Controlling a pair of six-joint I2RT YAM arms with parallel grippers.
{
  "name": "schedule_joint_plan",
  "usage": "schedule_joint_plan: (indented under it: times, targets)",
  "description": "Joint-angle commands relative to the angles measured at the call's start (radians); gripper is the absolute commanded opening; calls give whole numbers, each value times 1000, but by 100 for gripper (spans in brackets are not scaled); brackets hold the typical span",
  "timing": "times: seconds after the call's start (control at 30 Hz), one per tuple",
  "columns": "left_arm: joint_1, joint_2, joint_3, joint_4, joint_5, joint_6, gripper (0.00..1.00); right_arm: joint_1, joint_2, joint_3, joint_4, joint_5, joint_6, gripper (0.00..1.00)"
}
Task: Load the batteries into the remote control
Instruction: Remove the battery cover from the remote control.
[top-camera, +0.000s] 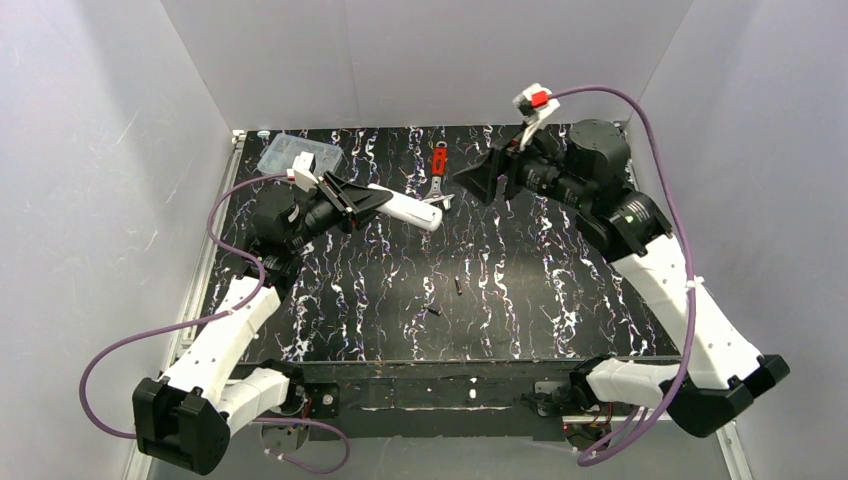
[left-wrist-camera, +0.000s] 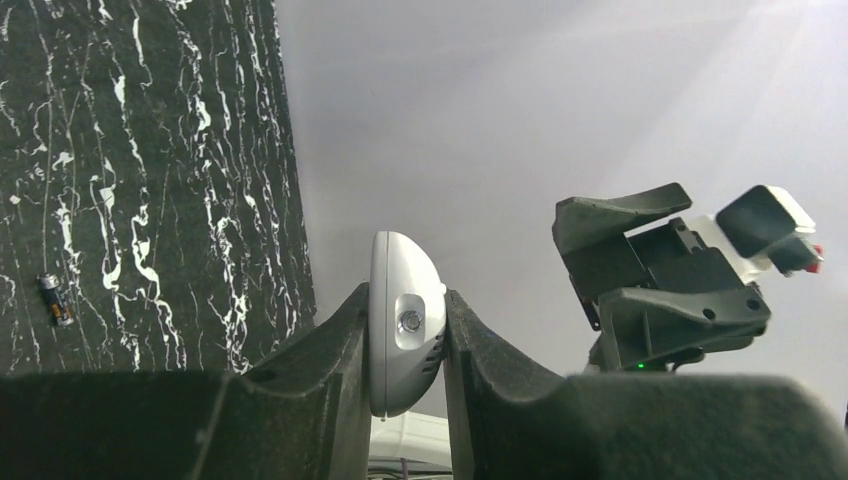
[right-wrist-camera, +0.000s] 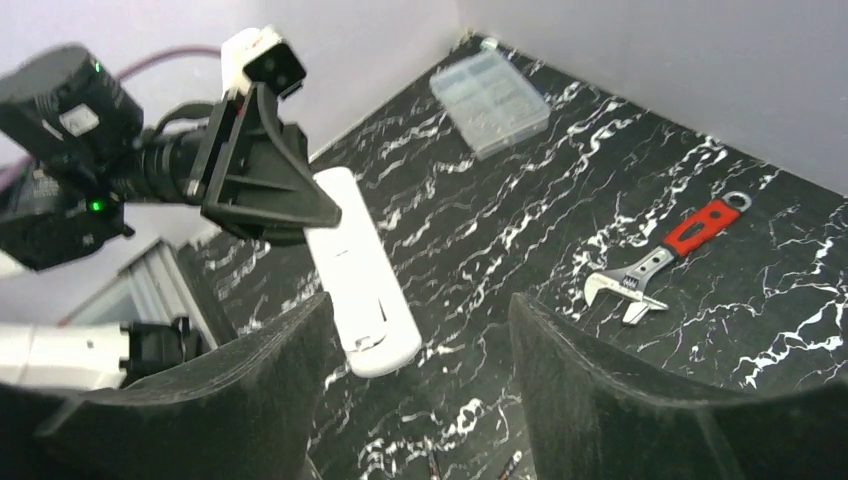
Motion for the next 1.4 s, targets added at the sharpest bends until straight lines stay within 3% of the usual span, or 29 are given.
schedule_joint_plan:
  times: [0.0, 0.27, 0.87, 1.37]
  targets:
    - [-4, -39, -3, 43, 12, 16, 0, 68, 75, 114, -212, -47, -137, 77]
    - [-4, -28, 10, 45, 29, 8, 0, 209, 176, 210, -311, 107, -235, 80]
    - [-3, -24, 5, 69, 21, -8, 0, 305, 244, 212, -315, 226, -364, 78]
    - [-4, -15, -4, 115, 18, -24, 0, 319, 259, 198, -322, 237, -386, 65]
